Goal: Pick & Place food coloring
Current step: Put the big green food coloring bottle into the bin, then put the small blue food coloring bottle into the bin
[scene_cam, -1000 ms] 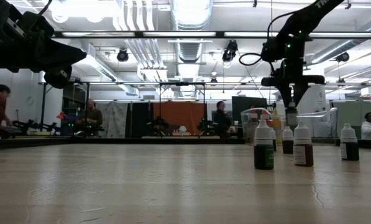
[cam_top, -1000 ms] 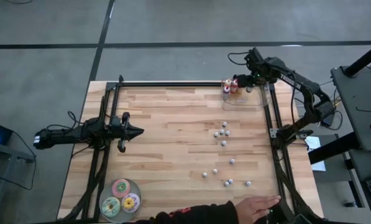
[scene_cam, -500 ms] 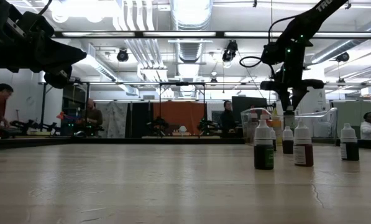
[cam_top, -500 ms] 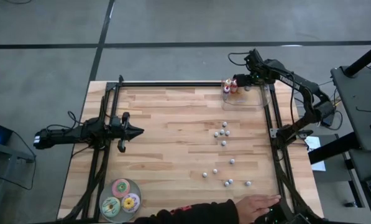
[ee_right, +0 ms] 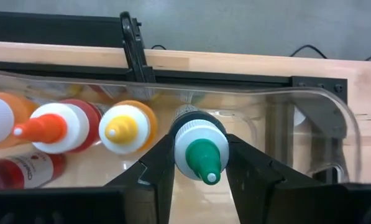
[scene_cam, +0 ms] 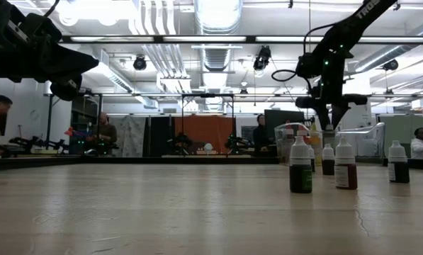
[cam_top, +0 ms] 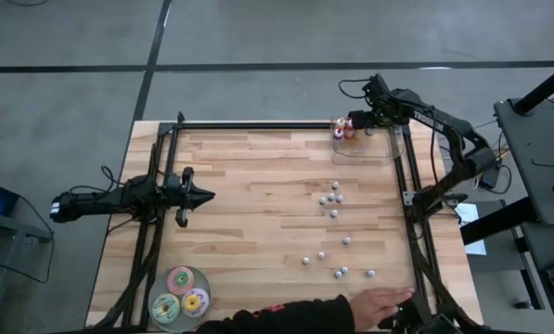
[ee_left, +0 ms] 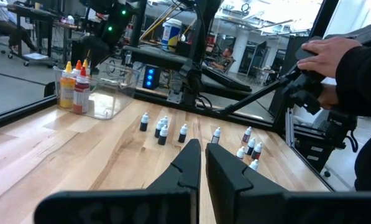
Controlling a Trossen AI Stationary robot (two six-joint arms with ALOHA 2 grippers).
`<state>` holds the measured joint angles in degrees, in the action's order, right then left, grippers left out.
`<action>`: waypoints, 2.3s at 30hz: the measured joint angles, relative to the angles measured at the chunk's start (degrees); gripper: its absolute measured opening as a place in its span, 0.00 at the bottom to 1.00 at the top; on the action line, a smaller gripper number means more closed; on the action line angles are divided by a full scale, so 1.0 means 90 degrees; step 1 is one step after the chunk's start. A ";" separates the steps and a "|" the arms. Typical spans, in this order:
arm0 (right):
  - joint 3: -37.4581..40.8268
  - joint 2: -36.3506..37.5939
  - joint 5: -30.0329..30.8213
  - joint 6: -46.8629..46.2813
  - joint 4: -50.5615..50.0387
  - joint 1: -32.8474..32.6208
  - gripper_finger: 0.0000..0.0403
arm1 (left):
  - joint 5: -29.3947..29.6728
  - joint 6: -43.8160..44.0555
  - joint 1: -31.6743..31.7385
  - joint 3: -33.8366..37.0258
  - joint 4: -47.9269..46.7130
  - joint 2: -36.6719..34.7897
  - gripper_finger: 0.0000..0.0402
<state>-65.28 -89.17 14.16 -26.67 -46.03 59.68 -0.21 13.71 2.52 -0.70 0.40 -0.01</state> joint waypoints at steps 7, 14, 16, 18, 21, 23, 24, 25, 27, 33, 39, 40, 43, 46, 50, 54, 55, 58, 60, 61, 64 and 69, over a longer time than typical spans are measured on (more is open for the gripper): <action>0.0000 -0.0118 0.0000 0.0007 0.0063 -0.0005 0.28 | 0.0000 -0.0001 0.0000 0.0000 0.0000 0.0000 0.00; 0.0000 -0.0180 0.0000 0.0018 0.0064 0.0024 0.28 | 0.0000 -0.0001 0.0000 0.0001 0.0000 0.0000 0.00; 0.0000 -0.0197 0.0000 0.0032 0.0067 0.0024 0.28 | 0.0000 -0.0001 0.0000 0.0000 -0.0001 0.0000 0.00; 0.0000 -0.0197 -0.0003 0.0034 0.0102 0.0024 0.29 | 0.0000 -0.0002 0.0000 -0.0001 0.0000 0.0000 0.00; 0.0000 -0.0197 -0.0010 0.0036 0.0198 0.0024 0.29 | 0.0000 0.0000 0.0000 -0.0001 -0.0002 0.0000 0.00; 0.0000 -0.0197 -0.0022 0.0087 0.0208 0.0027 0.29 | 0.0000 -0.0001 0.0000 -0.0001 -0.0002 0.0000 0.00; 0.0000 -0.0197 -0.0027 0.0115 0.0208 0.0027 0.29 | 0.0000 -0.0002 0.0000 0.0001 0.0000 0.0000 0.00; 0.0000 -0.0197 -0.0025 0.0128 0.0209 0.0031 0.29 | 0.0000 -0.0001 0.0000 0.0000 0.0000 0.0000 0.00; 0.0005 -0.0197 -0.0035 0.0130 0.0210 0.0032 0.29 | 0.0000 -0.0001 0.0000 -0.0001 0.0000 0.0000 0.00; 0.0005 -0.0197 -0.0076 0.0175 0.0212 0.0032 0.29 | 0.0000 -0.0002 0.0000 0.0001 -0.0001 0.0000 0.00; 0.0007 -0.0197 -0.0076 0.0175 0.0212 0.0033 0.29 | 0.0000 0.0000 0.0000 0.0001 -0.0001 0.0000 0.00; 0.0007 -0.0197 -0.0078 0.0175 0.0212 0.0036 0.29 | 0.0000 -0.0002 0.0000 0.0000 0.0000 0.0000 0.00; 0.0007 -0.0197 -0.0078 0.0177 0.0217 0.0039 0.29 | 0.0000 -0.0001 0.0000 0.0000 0.0000 0.0000 0.00; 0.0010 -0.0197 -0.0078 0.0179 0.0225 0.0041 0.29 | 0.0000 0.0000 0.0000 0.0000 0.0000 0.0000 0.00; 0.0044 -0.0197 -0.0078 0.0179 0.0260 0.0041 0.32 | 0.0000 -0.0002 0.0000 0.0000 0.0000 0.0000 0.00; 0.0094 -0.0197 -0.0077 0.0179 0.0291 0.0041 0.37 | 0.0000 -0.0002 0.0000 0.0001 -0.0002 0.0000 0.00; 0.0100 -0.0197 -0.0078 0.0179 0.0303 0.0041 0.38 | 0.0000 -0.0002 0.0000 0.0001 0.0000 0.0000 0.00; 0.0100 -0.0196 -0.0079 0.0179 0.0307 0.0041 0.41 | 0.0000 -0.0001 0.0000 0.0000 0.0000 0.0000 0.00; 0.0100 -0.0194 -0.0080 0.0179 0.0307 0.0041 0.42 | 0.0000 -0.0002 0.0000 0.0001 -0.0002 0.0000 0.00; 0.0100 -0.0194 -0.0083 0.0179 0.0307 0.0041 0.43 | 0.0000 -0.0002 0.0000 0.0000 -0.0001 0.0000 0.00; 0.0100 -0.0180 -0.0123 0.0182 0.0311 0.0041 0.44 | 0.0000 -0.0002 0.0000 0.0001 0.0000 0.0000 0.00; 0.0102 -0.0038 -0.0245 0.0209 0.0309 0.0041 0.44 | 0.0000 -0.0002 0.0000 -0.0001 -0.0001 0.0000 0.00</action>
<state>-64.36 -89.51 11.95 -24.79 -43.24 60.05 -0.21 13.69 2.52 -0.71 0.39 -0.01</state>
